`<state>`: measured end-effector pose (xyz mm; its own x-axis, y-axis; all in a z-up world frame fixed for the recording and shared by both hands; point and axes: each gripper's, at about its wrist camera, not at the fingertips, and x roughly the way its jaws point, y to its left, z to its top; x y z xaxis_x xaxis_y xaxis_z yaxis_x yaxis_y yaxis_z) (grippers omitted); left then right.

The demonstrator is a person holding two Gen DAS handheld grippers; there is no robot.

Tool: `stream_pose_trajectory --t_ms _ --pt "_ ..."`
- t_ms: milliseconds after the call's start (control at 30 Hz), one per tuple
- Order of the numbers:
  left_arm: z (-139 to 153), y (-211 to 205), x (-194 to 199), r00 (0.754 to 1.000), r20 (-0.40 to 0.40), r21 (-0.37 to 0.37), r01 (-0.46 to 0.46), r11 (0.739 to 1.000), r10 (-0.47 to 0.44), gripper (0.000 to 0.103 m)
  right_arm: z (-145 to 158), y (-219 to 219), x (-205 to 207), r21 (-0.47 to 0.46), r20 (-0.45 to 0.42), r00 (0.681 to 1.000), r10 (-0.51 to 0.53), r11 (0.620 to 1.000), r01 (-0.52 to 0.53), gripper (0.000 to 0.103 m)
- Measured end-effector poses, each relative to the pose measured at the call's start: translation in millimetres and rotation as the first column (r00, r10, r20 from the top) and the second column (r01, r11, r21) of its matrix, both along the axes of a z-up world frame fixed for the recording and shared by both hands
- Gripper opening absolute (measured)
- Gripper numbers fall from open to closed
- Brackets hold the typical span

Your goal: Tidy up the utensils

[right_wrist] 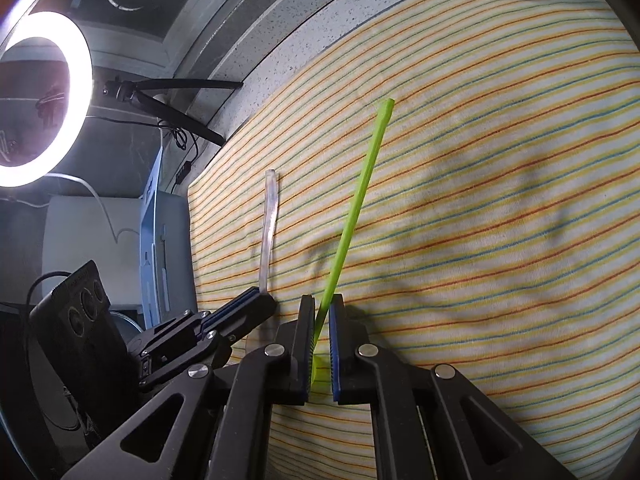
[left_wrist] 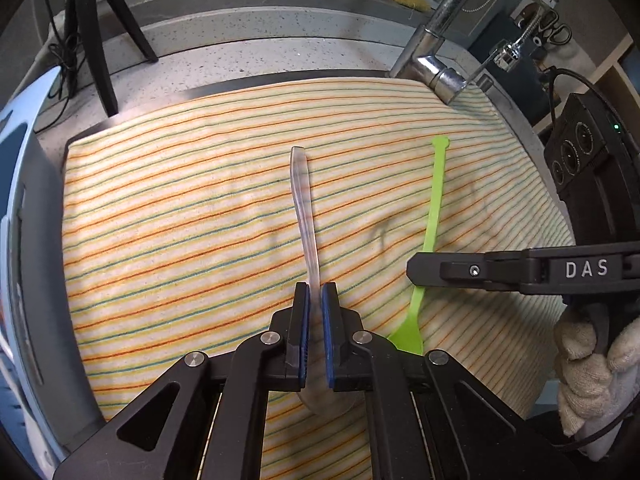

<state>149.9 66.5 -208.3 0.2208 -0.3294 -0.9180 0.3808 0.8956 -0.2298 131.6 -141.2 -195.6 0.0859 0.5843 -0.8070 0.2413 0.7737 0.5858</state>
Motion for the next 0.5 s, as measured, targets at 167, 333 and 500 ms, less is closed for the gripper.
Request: stream_pose_trajectory --t_ms 167,333,500 --pt "-1 -17 3 0.997 0.045 0.077 0.053 0.996 -0.056 0.006 1 0 -1 0.002 0.002 1.0 0.007 1.0 -0.007 0.006" --pt "7 -15 2 0.997 0.053 0.054 0.053 0.997 -0.056 0.004 8 -1 -2 0.005 0.016 1.0 0.016 1.0 -0.016 0.005" --pt "23 -4 -1 0.997 0.079 0.021 0.025 0.999 -0.027 0.004 21 0 1 0.012 0.043 0.999 0.028 1.0 -0.028 0.003"
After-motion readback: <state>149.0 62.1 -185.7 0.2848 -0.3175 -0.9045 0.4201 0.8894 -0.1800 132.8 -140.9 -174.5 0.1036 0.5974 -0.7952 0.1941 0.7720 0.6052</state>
